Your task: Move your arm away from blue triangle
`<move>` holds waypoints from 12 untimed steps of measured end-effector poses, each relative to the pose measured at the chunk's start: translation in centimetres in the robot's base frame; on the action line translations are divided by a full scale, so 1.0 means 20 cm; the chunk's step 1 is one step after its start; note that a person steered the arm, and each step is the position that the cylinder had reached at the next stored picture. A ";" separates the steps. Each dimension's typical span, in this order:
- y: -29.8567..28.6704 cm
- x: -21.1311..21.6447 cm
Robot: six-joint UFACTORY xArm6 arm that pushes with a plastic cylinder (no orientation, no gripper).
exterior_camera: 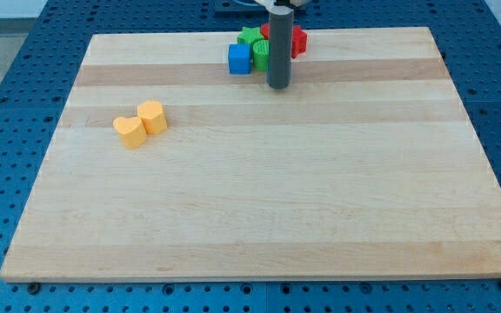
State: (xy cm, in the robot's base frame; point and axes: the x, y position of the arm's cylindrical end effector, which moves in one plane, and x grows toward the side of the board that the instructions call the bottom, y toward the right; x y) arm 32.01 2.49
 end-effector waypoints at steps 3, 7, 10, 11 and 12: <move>0.04 -0.06; -0.23 0.22; -0.27 0.22; -0.28 0.20; -0.29 0.19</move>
State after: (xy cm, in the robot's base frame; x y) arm 35.87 -3.29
